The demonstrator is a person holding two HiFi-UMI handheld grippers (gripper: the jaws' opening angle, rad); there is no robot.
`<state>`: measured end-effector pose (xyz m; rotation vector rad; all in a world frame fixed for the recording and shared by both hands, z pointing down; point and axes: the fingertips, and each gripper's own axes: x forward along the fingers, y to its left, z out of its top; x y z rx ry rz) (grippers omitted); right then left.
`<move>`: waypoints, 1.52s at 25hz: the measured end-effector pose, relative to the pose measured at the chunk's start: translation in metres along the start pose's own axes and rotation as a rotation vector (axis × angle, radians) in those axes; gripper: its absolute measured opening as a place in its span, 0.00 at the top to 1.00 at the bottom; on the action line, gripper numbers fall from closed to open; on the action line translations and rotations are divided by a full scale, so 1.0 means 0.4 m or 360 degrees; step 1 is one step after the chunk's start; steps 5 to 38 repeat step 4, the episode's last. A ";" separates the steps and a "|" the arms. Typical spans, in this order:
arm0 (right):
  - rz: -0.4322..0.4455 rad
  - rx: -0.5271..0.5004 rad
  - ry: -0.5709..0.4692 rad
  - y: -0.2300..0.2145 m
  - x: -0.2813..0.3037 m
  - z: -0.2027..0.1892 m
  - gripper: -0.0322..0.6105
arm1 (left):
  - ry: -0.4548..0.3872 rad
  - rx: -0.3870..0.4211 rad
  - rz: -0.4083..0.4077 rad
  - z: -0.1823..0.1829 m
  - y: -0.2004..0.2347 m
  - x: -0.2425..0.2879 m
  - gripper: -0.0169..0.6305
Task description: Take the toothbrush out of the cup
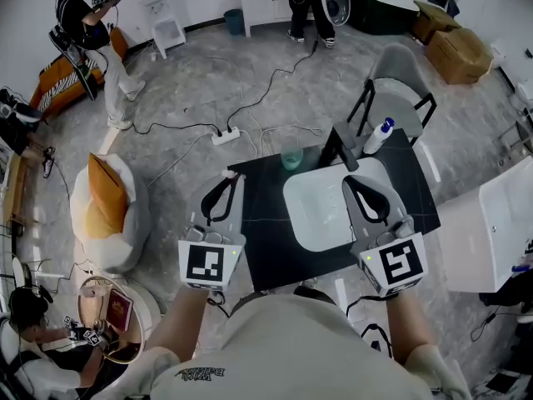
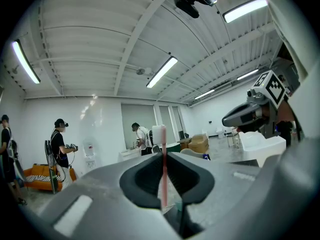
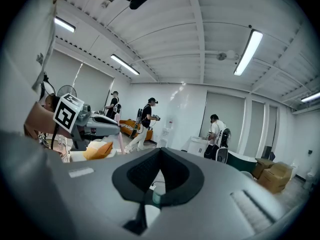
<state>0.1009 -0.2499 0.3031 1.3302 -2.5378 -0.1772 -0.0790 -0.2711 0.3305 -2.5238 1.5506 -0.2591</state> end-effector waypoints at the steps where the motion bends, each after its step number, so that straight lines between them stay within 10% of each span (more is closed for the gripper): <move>1: -0.0009 0.0002 0.0002 -0.005 -0.001 0.000 0.95 | 0.0009 -0.0007 0.0005 0.000 0.000 0.000 0.94; 38: -0.0038 0.0014 0.0004 -0.022 -0.007 0.001 0.95 | 0.0029 -0.0034 0.0018 0.003 -0.001 0.001 0.94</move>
